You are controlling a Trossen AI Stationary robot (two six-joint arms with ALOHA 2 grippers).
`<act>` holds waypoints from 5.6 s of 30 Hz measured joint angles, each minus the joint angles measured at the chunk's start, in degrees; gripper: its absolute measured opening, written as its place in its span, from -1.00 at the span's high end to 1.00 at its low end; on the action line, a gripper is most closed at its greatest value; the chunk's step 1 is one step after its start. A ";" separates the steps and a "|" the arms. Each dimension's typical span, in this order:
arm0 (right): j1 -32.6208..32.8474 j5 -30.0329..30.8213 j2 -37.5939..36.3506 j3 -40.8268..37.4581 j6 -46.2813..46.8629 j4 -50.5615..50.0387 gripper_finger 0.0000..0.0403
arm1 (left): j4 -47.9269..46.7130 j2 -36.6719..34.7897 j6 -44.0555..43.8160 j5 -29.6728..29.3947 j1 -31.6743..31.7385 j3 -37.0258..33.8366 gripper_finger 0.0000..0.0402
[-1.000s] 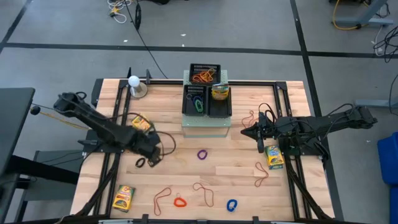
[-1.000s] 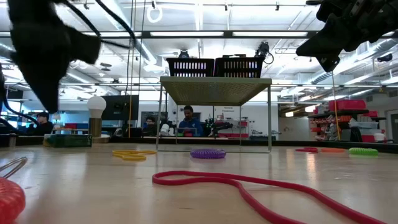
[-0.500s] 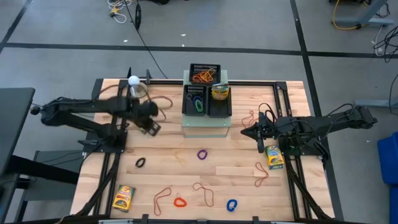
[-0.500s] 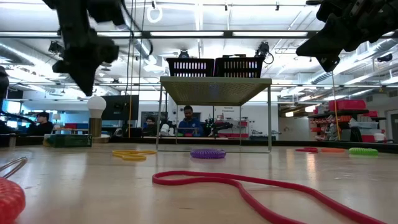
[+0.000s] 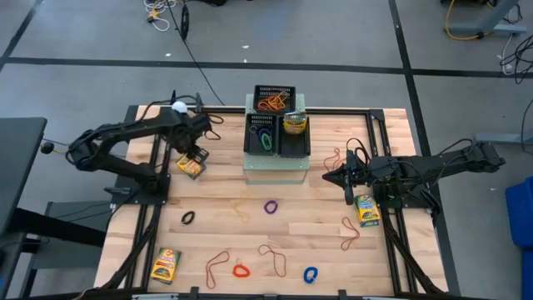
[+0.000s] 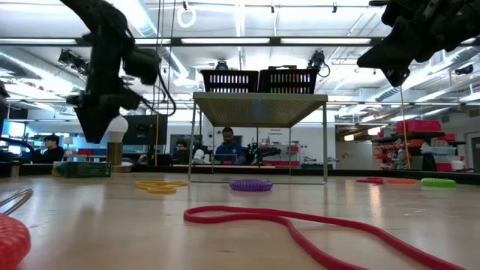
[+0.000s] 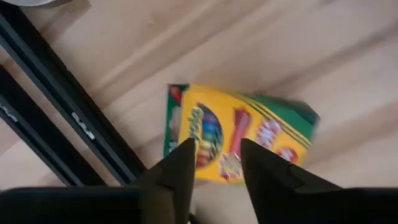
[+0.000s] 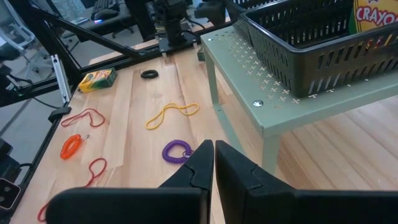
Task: Pick & Place Office Desk Supplies
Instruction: Put the yellow crayon box into the bottom right black bin
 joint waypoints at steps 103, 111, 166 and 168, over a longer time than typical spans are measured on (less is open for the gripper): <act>0.00 -0.02 0.00 0.00 -0.02 0.00 0.88 | 23.97 -1.15 -2.37 27.29 -6.40 -17.91 0.97; 0.00 -0.02 -0.02 0.00 0.00 0.00 0.88 | 20.40 -8.60 -4.70 25.93 -9.29 -18.24 0.98; 1.70 -6.24 -10.60 3.34 9.05 7.15 0.93 | -1.31 34.50 -24.22 -18.19 -61.50 48.67 0.99; 1.70 -6.27 -10.60 3.34 9.05 6.50 0.93 | -3.38 38.30 -24.24 -19.24 -61.21 52.80 0.99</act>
